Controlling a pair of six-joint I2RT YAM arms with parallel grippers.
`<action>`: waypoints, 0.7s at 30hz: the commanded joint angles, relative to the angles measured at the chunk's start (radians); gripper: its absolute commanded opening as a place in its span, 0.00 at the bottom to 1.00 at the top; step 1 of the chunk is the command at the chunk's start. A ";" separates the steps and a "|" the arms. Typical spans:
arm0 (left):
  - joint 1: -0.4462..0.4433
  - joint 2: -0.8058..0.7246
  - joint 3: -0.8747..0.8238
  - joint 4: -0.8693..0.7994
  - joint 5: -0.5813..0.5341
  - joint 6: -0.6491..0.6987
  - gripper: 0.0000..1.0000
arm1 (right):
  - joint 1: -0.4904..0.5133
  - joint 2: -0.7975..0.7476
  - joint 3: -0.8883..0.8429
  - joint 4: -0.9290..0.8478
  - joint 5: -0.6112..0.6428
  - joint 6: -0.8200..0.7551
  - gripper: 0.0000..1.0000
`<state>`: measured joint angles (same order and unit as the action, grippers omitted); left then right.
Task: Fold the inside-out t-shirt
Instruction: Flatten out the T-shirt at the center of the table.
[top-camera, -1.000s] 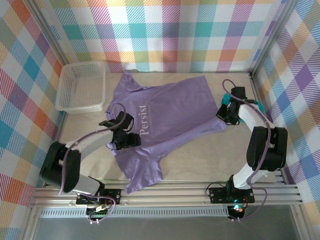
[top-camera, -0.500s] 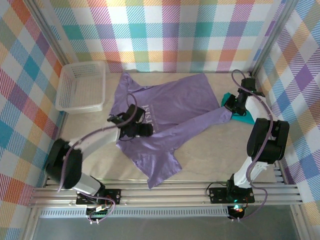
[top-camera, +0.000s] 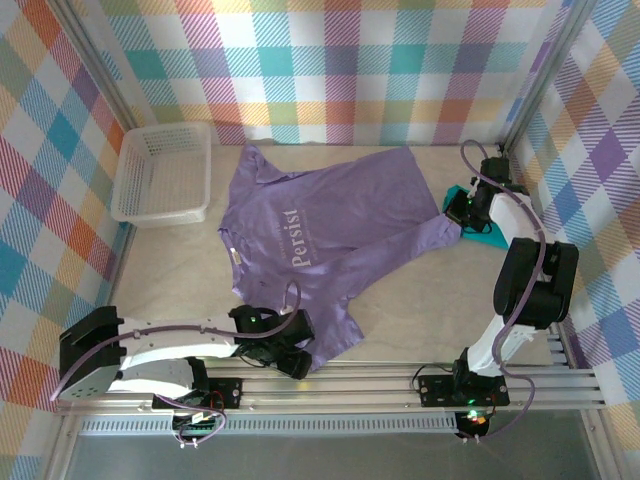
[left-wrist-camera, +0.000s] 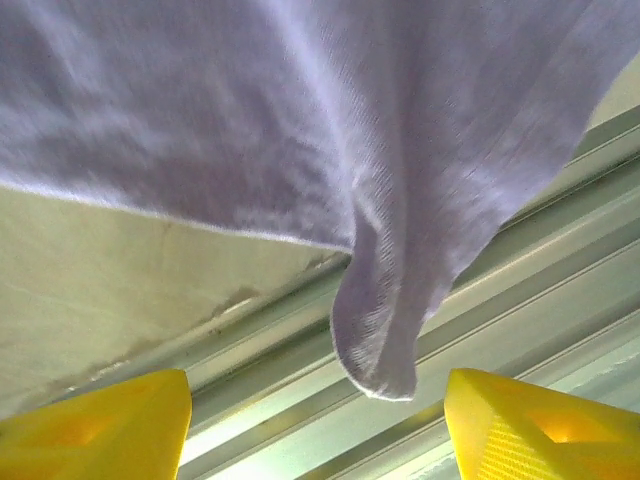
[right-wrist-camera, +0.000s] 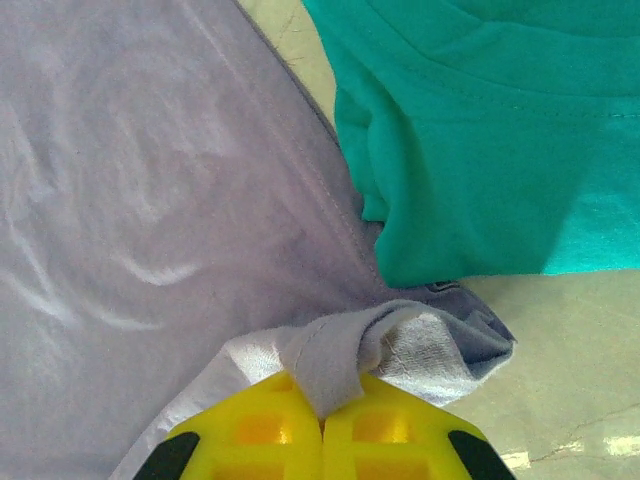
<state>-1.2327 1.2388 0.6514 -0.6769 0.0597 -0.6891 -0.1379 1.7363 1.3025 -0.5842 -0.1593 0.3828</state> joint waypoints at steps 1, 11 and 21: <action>-0.011 0.028 -0.016 0.041 0.045 -0.051 0.67 | 0.004 -0.052 -0.010 0.001 -0.021 -0.016 0.00; -0.008 0.122 -0.013 0.155 0.080 -0.010 0.43 | 0.005 -0.077 -0.013 -0.008 -0.014 -0.022 0.00; 0.042 0.047 0.037 0.063 0.011 0.020 0.01 | 0.004 -0.122 -0.033 -0.012 -0.026 -0.021 0.00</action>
<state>-1.2205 1.3571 0.6472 -0.5358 0.1123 -0.6899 -0.1379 1.6840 1.2842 -0.5877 -0.1627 0.3790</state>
